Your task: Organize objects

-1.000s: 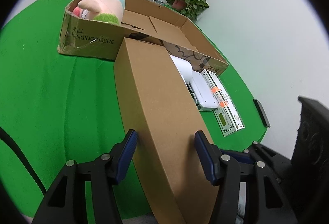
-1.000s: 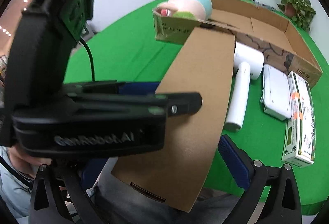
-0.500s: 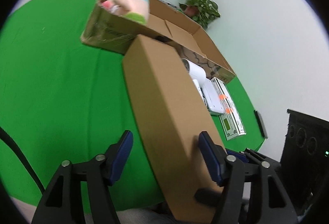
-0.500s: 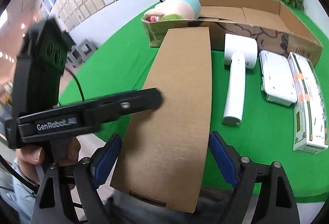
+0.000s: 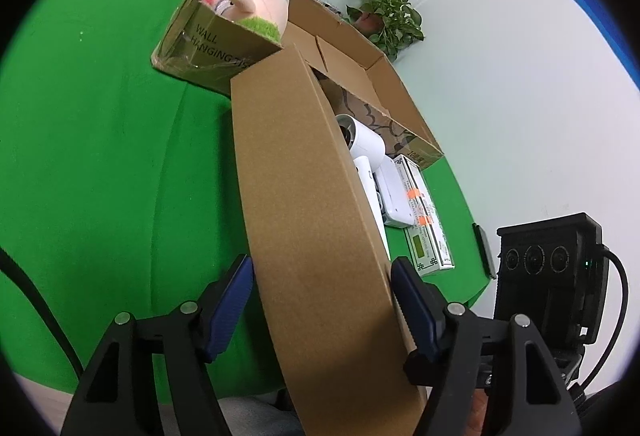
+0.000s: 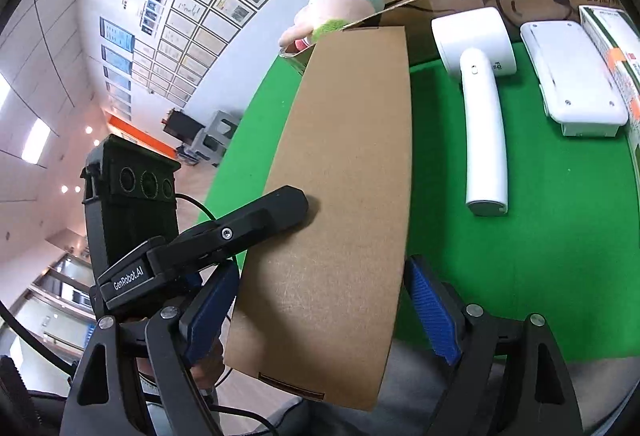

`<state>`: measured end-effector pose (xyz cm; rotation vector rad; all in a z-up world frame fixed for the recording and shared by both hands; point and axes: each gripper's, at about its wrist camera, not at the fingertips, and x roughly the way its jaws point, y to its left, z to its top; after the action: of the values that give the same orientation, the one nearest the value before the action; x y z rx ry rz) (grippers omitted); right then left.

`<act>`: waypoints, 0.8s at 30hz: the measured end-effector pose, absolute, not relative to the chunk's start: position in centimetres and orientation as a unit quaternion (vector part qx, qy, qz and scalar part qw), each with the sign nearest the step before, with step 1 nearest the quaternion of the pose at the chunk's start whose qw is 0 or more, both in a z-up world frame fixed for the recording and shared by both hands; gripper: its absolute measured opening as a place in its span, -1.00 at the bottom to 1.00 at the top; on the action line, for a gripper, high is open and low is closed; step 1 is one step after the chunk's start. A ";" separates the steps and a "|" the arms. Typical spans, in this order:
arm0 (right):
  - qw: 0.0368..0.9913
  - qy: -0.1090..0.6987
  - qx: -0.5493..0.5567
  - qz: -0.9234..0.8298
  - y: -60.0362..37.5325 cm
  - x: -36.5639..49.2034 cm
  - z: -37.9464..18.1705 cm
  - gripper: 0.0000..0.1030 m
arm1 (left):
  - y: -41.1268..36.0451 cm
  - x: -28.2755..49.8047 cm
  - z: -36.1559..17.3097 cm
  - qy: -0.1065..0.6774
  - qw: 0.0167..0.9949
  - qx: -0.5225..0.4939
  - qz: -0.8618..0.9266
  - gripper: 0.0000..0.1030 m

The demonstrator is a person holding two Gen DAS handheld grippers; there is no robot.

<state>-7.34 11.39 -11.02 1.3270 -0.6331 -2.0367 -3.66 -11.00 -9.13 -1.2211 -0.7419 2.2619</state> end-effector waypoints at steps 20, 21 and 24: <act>0.289 -0.144 0.472 -0.820 11.7 -7.1 -7.4 0.87 | -10.0 -3.9 -7.2 -0.223 0.199 -0.443 0.845 0.29; 0.291 -0.135 0.465 -0.825 11.5 -6.9 -6.9 0.85 | -9.9 -3.7 -7.1 -0.221 0.196 -0.442 0.847 0.29; 0.310 -0.126 0.457 -0.824 11.7 -6.5 -6.3 0.73 | -9.9 -3.6 -7.1 -0.219 0.194 -0.440 0.849 0.29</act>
<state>-6.55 11.70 -6.27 1.2062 -0.3334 -2.1776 -3.60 -9.93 -7.14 -1.2348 -0.6127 2.3801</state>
